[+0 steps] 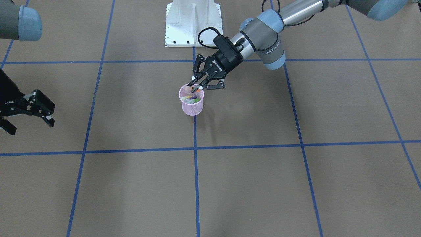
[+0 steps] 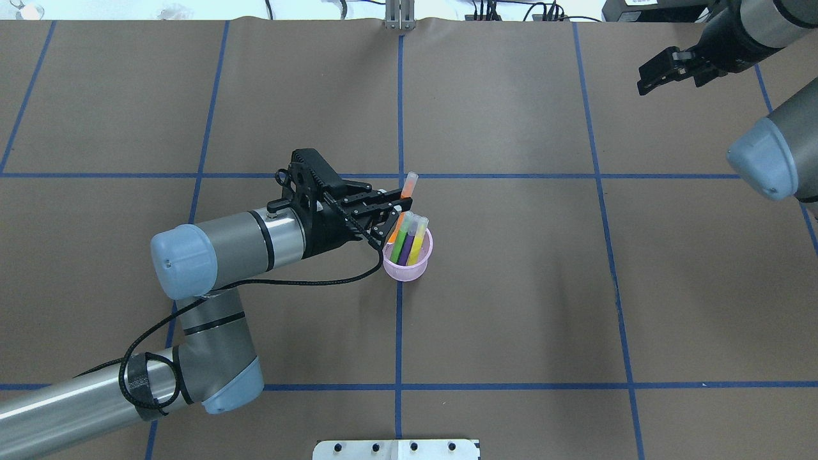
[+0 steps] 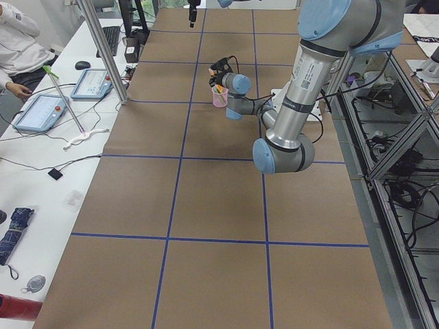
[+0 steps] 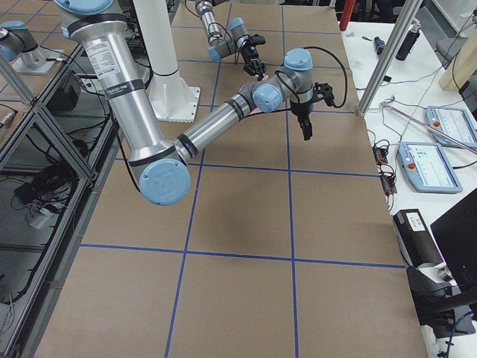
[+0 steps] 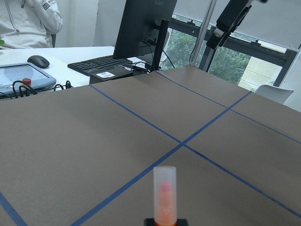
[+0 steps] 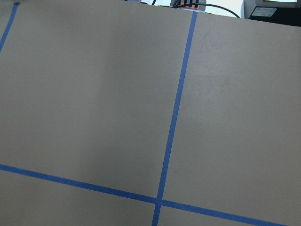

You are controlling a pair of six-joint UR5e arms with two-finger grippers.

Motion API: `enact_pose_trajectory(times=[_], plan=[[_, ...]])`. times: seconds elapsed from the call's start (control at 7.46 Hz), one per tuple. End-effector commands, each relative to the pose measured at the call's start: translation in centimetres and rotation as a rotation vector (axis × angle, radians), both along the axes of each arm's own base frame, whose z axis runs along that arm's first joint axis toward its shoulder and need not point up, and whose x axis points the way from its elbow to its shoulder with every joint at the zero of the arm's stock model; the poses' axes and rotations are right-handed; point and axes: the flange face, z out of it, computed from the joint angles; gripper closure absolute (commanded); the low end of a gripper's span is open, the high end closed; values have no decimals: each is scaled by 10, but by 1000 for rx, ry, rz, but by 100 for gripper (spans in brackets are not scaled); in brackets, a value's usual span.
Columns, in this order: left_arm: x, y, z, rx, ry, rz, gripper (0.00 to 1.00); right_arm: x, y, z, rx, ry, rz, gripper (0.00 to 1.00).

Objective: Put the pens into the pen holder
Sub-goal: 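Carry the orange marker over the cup and release it inside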

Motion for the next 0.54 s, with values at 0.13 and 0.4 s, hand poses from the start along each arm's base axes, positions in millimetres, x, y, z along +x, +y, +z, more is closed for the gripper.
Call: enact_pose_trajectory(times=[0.13,0.4], plan=[[15,8,-7,6,18,6,22,0,0,0,0,0,0,0],[15,9,-8,4,20,10,0,0,0,0,0,0,0,0]])
